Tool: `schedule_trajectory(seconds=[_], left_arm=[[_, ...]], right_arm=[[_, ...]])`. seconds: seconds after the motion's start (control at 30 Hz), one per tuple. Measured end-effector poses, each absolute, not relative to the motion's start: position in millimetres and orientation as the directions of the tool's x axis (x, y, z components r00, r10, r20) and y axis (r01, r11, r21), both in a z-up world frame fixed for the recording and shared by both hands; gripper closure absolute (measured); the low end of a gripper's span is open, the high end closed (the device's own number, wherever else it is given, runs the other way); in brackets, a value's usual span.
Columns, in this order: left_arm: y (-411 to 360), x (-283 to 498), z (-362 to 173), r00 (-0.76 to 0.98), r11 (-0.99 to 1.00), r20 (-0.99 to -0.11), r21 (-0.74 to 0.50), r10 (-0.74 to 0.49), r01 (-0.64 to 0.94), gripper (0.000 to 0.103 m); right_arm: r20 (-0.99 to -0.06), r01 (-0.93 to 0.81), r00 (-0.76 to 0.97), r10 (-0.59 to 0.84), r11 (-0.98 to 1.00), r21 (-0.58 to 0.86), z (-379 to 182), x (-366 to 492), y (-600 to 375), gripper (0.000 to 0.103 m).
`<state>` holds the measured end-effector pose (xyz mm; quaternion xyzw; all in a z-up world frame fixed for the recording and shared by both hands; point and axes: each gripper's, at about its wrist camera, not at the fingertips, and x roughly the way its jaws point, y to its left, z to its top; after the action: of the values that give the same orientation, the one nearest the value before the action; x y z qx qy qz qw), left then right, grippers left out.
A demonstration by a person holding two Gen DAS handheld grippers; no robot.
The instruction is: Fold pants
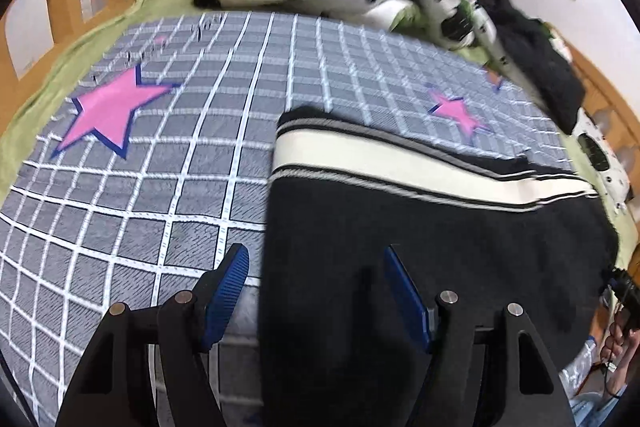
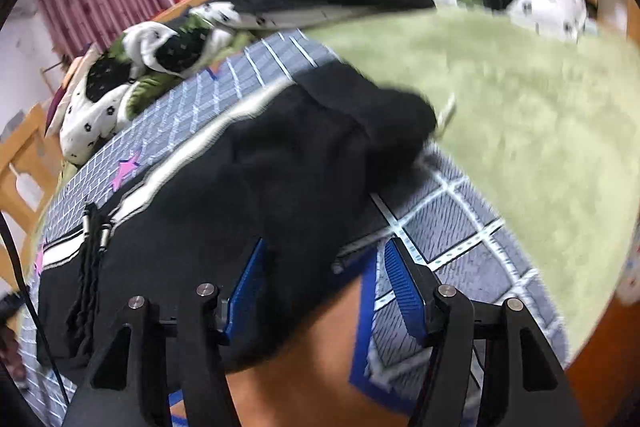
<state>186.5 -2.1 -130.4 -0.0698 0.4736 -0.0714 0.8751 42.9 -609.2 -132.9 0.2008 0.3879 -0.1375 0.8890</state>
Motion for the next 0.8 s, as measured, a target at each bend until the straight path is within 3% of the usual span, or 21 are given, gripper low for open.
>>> schedule_trajectory(seconds=[0.17, 0.3, 0.37, 0.43, 0.47, 0.57, 0.8], left_arm=[[8.2, 212.8, -154.9, 0.472, 0.963, -0.843, -0.265, -0.260, 0.057, 0.038], [8.6, 216.4, -161.4, 0.465, 0.946, -0.827, -0.313, -0.315, 0.085, 0.044], [6.4, 218.6, -160.9, 0.462, 0.935, -0.816, -0.342, -0.346, 0.096, 0.076], [1.5, 216.7, -153.9, 0.486, 0.935, -0.807, -0.347, -0.336, 0.071, 0.086], [-2.1, 217.0, -149.4, 0.495, 0.940, -0.804, -0.332, -0.329, 0.086, 0.092], [-17.4, 208.5, -126.3, 0.559, 0.958, -0.779, -0.249, -0.285, 0.141, 0.093], [-3.1, 199.7, -63.5, 0.588, 0.903, -0.696, -0.398, -0.412, 0.163, 0.094]], right_arm=[[-0.714, 0.369, 0.700, -0.020, 0.866, 0.338, -140.7, 69.3, -623.9, 0.042], [-0.743, 0.406, 0.669, -0.022, 0.848, 0.340, -144.6, 101.7, -633.4, 0.039], [-0.745, 0.418, 0.665, -0.052, 0.852, 0.314, -141.8, 105.2, -632.6, 0.050], [-0.722, 0.425, 0.682, -0.116, 0.866, 0.262, -132.0, 103.3, -627.5, 0.068], [-0.696, 0.419, 0.705, -0.137, 0.873, 0.252, -123.2, 100.8, -623.7, 0.070], [-0.619, 0.378, 0.766, -0.175, 0.901, 0.213, -91.4, 94.6, -602.2, 0.076], [-0.477, 0.301, 0.855, -0.203, 0.944, 0.138, -15.4, 95.0, -537.8, 0.079]])
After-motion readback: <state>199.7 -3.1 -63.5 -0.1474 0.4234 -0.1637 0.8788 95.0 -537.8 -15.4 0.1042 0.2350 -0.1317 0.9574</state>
